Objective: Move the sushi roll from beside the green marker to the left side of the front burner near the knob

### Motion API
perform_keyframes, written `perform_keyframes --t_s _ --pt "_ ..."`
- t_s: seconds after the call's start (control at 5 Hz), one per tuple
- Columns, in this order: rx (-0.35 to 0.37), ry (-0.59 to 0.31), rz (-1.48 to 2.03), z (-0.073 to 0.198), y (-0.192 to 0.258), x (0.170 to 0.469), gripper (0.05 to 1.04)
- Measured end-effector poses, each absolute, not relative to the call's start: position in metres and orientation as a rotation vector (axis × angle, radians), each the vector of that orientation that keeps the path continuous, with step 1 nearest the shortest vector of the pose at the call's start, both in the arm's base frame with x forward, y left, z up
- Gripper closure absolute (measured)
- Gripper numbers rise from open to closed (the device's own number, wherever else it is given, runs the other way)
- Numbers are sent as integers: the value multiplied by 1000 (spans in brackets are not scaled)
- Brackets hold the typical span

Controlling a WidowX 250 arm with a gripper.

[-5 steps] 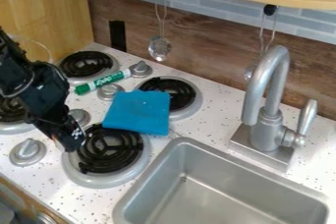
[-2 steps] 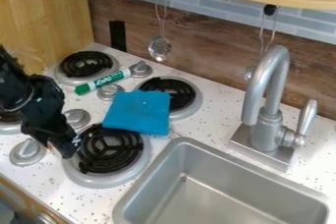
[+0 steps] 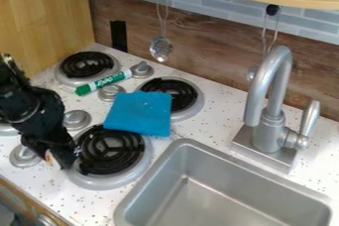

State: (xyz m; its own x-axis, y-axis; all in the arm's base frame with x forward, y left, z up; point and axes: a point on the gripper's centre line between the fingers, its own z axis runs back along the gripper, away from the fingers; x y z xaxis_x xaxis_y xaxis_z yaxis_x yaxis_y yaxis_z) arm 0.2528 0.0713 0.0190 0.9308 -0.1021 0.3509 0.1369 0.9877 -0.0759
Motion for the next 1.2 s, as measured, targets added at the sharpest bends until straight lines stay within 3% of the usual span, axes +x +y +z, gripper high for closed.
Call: perform_keyframes --t_s 0.2,0.4,0.8,1.2 --pt "-92 -345 -109 18 74 261 353" --pt "-92 -346 -95 20 76 267 93" --pt "-107 -326 -75 25 84 259 79" --pt "-90 -379 -36 53 105 249 82"
